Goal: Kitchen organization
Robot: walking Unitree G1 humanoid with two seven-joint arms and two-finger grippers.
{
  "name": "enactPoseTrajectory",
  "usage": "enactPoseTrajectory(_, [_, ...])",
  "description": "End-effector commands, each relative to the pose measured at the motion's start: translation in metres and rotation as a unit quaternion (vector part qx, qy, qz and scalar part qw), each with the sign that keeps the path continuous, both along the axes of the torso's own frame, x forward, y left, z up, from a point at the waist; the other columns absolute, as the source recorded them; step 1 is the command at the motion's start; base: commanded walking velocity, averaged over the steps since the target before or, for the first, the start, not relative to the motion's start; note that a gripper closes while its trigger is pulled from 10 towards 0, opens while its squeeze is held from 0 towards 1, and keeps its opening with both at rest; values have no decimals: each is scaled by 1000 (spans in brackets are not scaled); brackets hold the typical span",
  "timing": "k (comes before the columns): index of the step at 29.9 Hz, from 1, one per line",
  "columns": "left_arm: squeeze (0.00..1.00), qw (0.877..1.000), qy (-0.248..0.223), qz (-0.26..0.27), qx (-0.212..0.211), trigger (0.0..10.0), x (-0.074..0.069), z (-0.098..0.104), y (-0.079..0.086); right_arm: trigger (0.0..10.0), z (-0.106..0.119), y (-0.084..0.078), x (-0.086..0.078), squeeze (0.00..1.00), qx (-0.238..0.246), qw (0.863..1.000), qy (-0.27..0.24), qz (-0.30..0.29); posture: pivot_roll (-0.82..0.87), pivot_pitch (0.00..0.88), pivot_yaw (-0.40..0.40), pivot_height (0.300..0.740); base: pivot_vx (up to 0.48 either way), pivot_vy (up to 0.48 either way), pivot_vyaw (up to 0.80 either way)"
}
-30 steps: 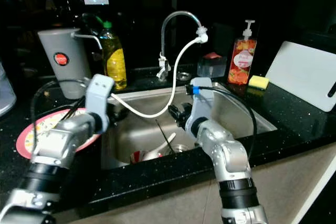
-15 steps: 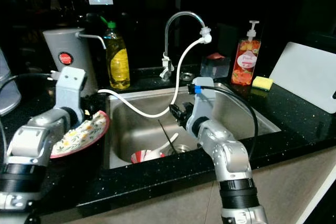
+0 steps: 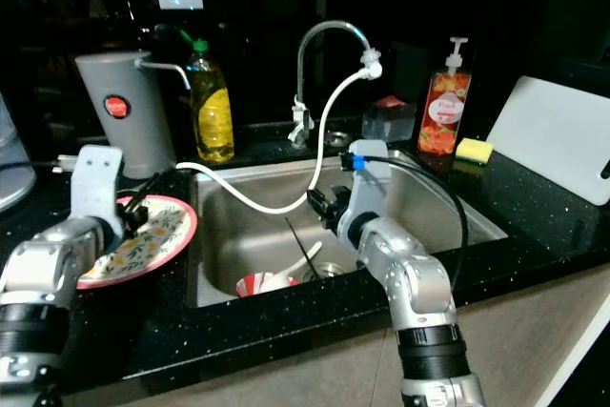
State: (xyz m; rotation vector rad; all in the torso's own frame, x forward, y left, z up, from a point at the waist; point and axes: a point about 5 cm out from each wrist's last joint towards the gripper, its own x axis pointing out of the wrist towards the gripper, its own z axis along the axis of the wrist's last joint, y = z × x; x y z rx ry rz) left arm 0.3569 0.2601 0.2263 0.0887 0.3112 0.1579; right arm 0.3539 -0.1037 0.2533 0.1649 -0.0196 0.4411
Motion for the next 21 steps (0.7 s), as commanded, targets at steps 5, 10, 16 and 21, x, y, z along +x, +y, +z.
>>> enactPoseTrajectory(5, [957, 999, 15, 35, 3, 10000, -3, -7, 15, 10000, 2, 0, -1, 0, 3, 1000, -9, -1, -60, 0, -10, 740, 0, 0, 0])
enactPoseTrajectory(10, [1000, 999, 11, 37, 2, 10000, -2, -5, 17, 10000, 1, 0, -1, 0, 3, 1000, -10, 1, -57, 0, -12, 740, 0, 0, 0])
enactPoseTrajectory(16, [1000, 999, 5, 37, -1, 10000, -1, -3, 17, 10000, 1, 1, -1, 0, 3, 1000, -10, 2, -57, 0, -12, 740, 0, 0, 0])
enactPoseTrajectory(21, [0, 999, -1, 42, -7, 10000, -1, 1, 20, 10000, 2, 1, -1, 0, 3, 1000, -10, 2, -56, 0, -12, 740, 0, 0, 0])
